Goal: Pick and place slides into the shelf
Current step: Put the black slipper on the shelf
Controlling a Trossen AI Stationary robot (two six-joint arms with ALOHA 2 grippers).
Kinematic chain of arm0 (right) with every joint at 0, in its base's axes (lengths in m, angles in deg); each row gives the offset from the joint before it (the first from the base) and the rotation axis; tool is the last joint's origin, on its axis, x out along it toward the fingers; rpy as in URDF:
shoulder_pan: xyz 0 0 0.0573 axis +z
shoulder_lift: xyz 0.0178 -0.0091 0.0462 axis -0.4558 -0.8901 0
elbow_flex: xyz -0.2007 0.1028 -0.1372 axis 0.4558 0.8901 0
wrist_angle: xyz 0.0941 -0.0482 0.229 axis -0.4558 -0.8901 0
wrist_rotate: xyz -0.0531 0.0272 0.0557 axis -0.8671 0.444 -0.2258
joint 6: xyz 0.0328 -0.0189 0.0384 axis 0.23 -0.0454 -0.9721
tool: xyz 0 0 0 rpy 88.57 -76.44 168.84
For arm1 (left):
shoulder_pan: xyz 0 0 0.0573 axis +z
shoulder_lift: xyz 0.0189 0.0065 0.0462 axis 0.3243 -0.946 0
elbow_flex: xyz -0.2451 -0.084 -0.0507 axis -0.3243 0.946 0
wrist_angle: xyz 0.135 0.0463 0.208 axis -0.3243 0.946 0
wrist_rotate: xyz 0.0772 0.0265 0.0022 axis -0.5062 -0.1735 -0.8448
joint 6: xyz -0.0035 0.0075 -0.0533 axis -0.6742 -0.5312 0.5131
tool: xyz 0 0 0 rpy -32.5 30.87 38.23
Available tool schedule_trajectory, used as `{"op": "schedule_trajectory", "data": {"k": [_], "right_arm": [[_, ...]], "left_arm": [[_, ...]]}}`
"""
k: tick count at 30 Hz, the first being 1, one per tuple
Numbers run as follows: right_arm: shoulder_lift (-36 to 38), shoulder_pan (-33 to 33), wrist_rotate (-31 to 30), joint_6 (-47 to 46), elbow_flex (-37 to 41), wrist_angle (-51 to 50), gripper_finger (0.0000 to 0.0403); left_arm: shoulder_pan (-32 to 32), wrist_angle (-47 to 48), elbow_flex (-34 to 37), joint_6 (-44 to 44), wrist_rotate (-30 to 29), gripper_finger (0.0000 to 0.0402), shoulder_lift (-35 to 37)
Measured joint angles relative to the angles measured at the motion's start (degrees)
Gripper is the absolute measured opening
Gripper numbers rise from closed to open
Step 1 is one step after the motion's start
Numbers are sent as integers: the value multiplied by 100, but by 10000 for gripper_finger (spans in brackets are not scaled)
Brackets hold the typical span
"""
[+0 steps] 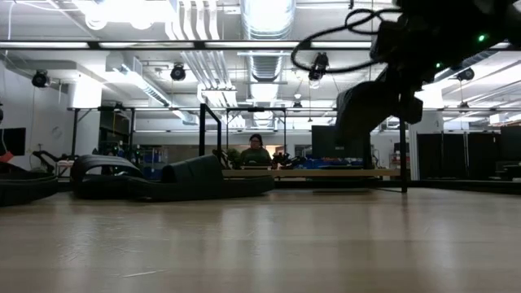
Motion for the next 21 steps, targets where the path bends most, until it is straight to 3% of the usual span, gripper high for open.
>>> {"op": "schedule_trajectory", "data": {"k": [11, 21], "right_arm": [[-473, -494, 543, 59, 95, -32, 8], [392, -551, 887, 105, 760, 358, 8]], "left_arm": [[2, 1, 44, -144, 0, 228, 0], [2, -1, 44, -264, -4, 228, 0]]}}
